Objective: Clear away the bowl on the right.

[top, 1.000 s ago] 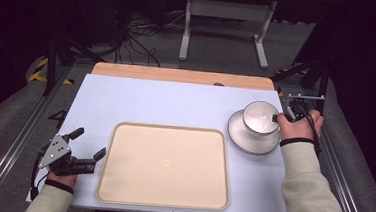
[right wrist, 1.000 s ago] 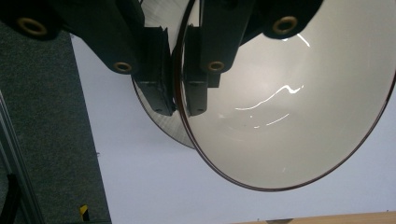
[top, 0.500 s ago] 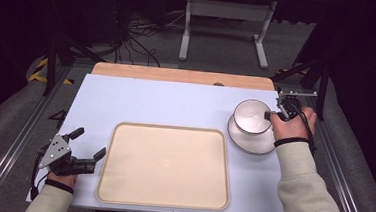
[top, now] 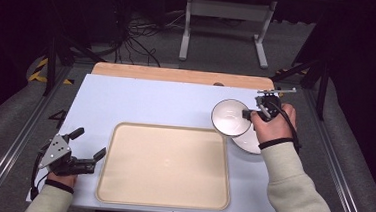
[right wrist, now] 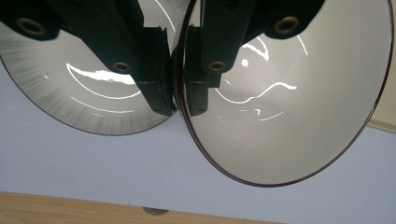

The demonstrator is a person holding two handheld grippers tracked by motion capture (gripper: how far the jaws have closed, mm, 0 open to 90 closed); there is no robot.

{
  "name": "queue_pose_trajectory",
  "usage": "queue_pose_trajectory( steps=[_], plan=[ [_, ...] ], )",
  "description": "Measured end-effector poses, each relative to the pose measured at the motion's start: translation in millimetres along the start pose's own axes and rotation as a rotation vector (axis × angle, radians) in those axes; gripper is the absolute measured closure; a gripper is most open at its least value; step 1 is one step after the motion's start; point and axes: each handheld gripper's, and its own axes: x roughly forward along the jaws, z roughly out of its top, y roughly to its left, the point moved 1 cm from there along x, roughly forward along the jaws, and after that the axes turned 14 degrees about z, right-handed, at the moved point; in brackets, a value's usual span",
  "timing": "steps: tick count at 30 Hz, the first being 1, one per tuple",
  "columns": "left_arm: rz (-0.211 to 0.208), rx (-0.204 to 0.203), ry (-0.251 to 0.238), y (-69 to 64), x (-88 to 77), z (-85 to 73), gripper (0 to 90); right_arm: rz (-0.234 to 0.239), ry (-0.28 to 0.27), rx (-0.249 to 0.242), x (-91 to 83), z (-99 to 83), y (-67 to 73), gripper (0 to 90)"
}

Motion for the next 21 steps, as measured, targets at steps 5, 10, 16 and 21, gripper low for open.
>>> queue_pose_trajectory(
  steps=[5, 10, 16, 21],
  plan=[
    [-0.003, 0.002, -0.001, 0.2, 0.0, 0.0, 0.3, 0.038, 0.006, -0.03, 4.6, 2.3, 14.6, 82.0],
    [-0.005, 0.003, 0.001, 0.4, -0.3, 0.1, 0.3, 0.101, 0.022, -0.068, 10.6, 4.4, 31.3, 81.9],
    [-0.005, 0.003, -0.001, 0.3, -0.2, 0.1, 0.3, 0.158, 0.04, -0.122, 16.2, 5.4, 51.9, 81.9],
    [-0.006, 0.002, -0.001, 0.2, -0.2, 0.1, 0.3, 0.212, 0.059, -0.157, 21.8, 6.2, 66.2, 81.8]
  ],
)
